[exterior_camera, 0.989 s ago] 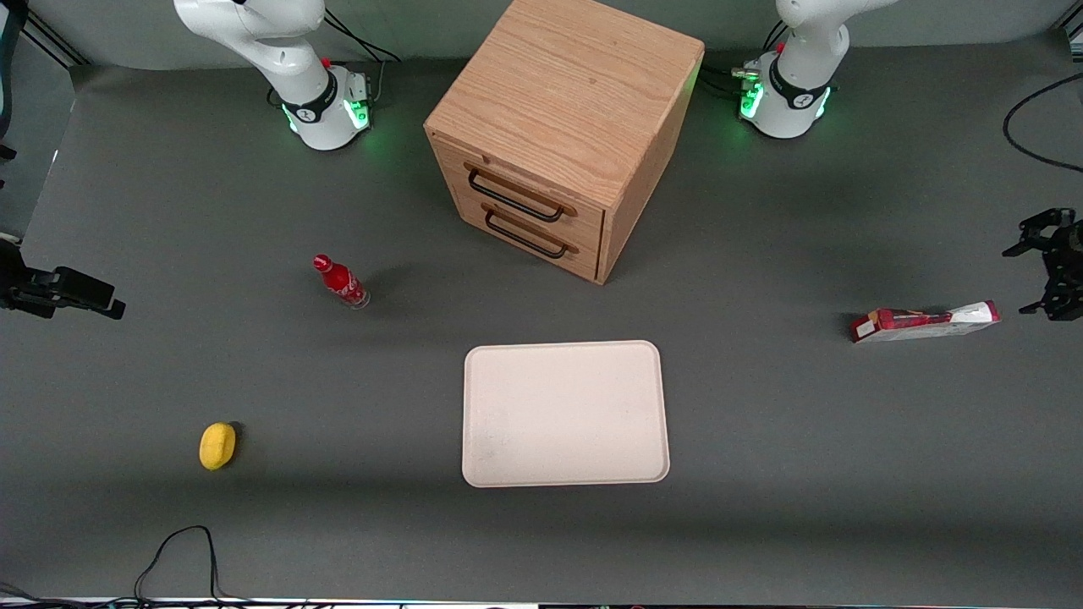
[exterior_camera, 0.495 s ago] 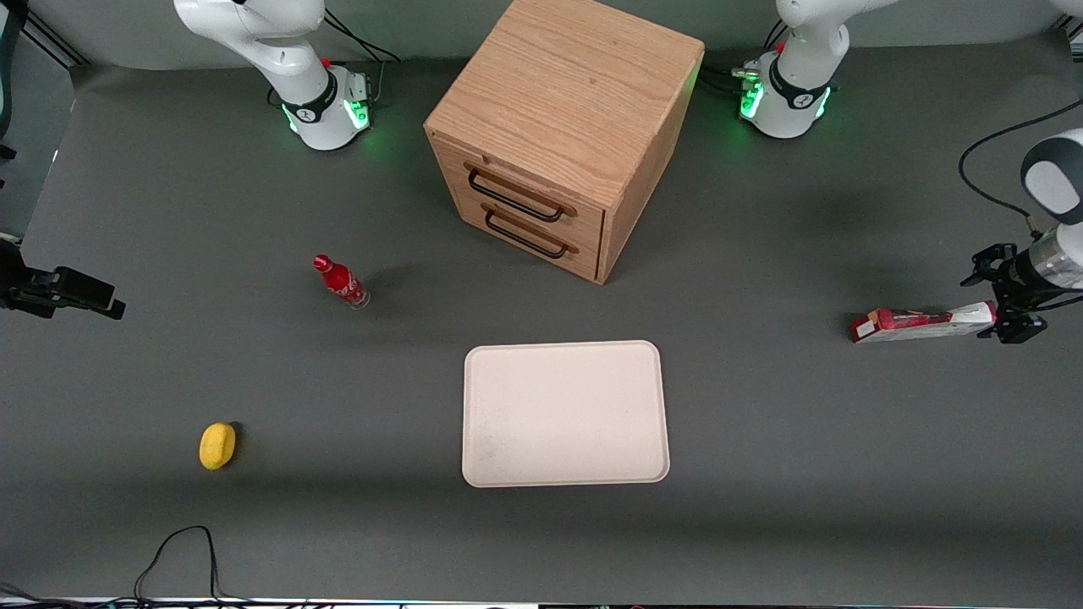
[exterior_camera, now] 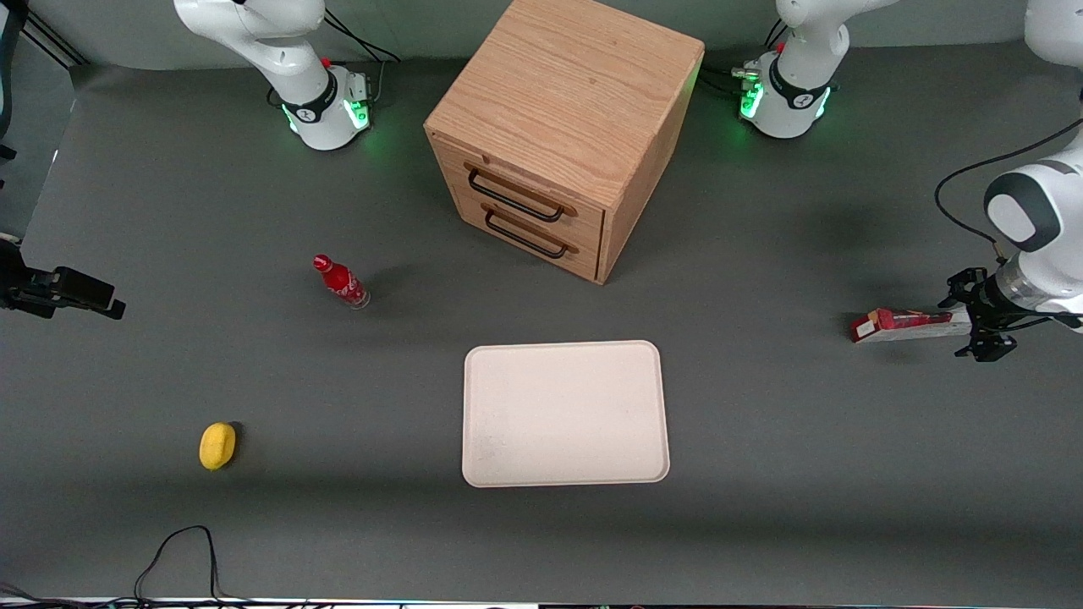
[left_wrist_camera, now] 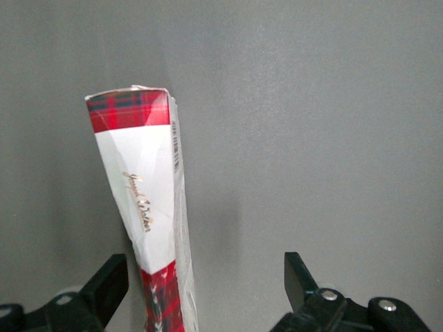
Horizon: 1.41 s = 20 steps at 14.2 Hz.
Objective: Place red cookie box on tray
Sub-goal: 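Close the left gripper on the cookie box's end and lift it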
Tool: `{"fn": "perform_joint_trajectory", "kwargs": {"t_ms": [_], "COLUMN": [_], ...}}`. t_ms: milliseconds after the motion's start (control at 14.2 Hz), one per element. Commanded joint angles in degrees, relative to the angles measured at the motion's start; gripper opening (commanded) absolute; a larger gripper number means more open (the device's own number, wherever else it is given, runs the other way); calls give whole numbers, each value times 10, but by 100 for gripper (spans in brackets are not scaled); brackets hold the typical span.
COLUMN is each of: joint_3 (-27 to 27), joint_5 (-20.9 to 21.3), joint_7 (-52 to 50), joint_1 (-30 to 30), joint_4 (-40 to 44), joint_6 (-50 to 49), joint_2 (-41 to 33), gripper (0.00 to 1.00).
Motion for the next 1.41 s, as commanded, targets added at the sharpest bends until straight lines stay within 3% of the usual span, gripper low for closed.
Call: {"fn": "perform_joint_trajectory", "kwargs": {"t_ms": [0,353,424,636,707,918,1342], "joint_3": [0,1,1,1,1,2,3], "joint_5": [-11,-11,-11,-9,-9,-7,-3], "joint_7": [-24,-46,-46,-40,-37,-37,-39], "joint_1": [-11,-25,-25,-24,-23,-22,-22], "joint_4": [-21,-21,-21,-19,-18,-16,-14], "joint_6": [24,15,14,9,3,0,-2], "joint_2": [-3,-1,-2,-1,-2,-3,-9], "gripper": [100,100,93,40,27,1,0]}}
